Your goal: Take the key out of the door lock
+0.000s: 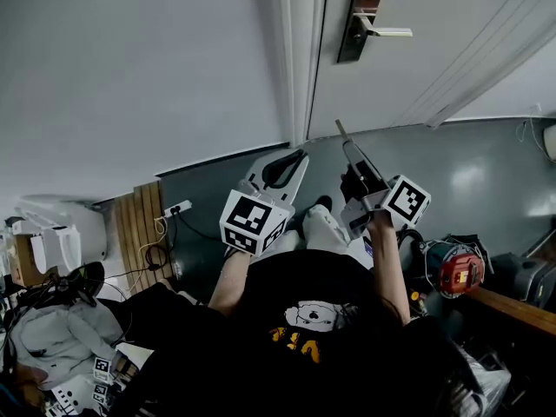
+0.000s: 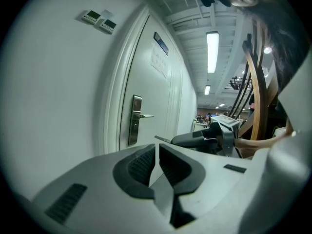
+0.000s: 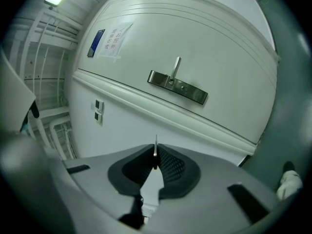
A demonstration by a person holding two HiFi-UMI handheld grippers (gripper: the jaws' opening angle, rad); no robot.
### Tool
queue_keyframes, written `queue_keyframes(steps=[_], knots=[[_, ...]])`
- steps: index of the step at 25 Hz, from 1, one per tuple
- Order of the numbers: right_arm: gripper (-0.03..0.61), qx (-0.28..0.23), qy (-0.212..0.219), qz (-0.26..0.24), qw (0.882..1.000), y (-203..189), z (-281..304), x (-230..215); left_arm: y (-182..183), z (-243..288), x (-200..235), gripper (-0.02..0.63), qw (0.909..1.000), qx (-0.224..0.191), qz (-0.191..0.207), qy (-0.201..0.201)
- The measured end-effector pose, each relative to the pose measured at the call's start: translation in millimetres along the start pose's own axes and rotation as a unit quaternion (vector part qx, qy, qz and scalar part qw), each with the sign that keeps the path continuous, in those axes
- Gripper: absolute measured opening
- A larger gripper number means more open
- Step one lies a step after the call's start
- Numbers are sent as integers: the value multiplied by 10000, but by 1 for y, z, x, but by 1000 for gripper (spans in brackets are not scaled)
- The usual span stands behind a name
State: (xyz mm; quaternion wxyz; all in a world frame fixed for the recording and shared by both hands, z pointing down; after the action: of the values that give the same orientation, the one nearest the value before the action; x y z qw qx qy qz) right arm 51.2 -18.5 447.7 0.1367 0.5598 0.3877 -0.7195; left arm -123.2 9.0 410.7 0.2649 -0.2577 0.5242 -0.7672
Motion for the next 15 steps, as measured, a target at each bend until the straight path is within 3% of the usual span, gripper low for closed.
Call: queue_keyframes(steps=[4,10,15], knots=[[21,-27,-40,-76,10000,-14,-12,7,-3,-12,-10,29,9999,-49,46,-75],[21,43,-203,-106,9997,11,8,-22,-7,33,10,29,9997,120,-34,-188],[20,10,-45,-282,9996,-32,-24,18,-9,-26,-24,29,9997,-103,119,-162]])
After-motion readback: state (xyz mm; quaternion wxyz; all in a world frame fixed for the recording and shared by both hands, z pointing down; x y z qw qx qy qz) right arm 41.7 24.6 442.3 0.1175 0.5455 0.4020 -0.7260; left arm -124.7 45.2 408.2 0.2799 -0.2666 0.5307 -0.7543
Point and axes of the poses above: the fingertips, and each gripper's own axes: z forward along the fingers, x to its left, y out of its top, the point moved 6 cm from there along -z, backward along the fingers, and after that the axes turned 6 degrees about x, right-handed, at the moved point
